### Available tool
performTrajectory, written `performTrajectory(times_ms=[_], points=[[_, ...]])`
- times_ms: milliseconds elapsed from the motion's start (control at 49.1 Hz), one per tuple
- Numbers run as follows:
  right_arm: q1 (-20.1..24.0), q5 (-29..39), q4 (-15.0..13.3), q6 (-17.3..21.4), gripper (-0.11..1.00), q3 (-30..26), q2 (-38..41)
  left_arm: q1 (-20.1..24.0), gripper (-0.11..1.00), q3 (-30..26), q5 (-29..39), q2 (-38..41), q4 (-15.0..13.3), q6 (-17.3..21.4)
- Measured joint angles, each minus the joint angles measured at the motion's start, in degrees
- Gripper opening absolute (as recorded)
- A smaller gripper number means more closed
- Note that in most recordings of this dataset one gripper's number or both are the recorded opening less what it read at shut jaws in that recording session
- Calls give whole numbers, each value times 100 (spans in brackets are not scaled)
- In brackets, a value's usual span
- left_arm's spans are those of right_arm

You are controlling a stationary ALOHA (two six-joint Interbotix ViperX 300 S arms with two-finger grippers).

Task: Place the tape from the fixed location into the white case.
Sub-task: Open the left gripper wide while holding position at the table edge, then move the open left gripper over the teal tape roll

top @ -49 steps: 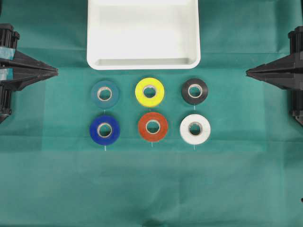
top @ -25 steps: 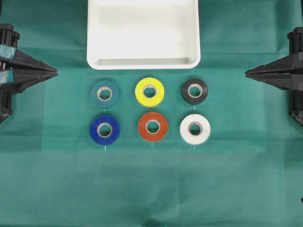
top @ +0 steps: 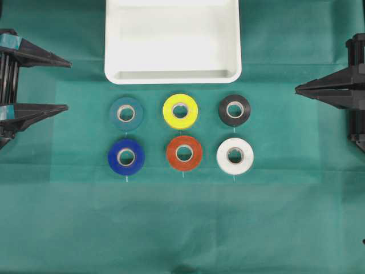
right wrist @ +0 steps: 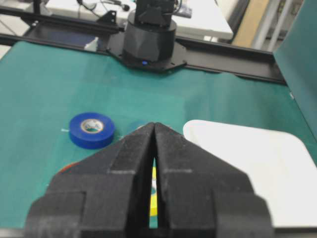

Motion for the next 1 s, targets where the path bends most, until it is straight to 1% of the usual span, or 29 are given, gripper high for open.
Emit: performTrajectory(times_ms=[204, 265, 469, 734, 876, 999], points=[[0, 35, 0, 0, 0, 0, 0, 422, 95, 0, 9, 0, 0, -9], [0, 35, 9, -9, 0, 0, 0, 483, 95, 0, 35, 0, 0, -9], [0, 35, 0, 0, 0, 0, 0, 483, 95, 0, 53, 9, 0, -35], [0, 88, 0, 0, 0, 0, 0, 316, 95, -88, 53, 88, 0, -26], [0, 97, 0, 0, 0, 0, 9, 316, 95, -255, 0, 466, 0, -18], [0, 97, 0, 0, 0, 0, 18, 316, 95, -492, -44, 967, 0, -9]])
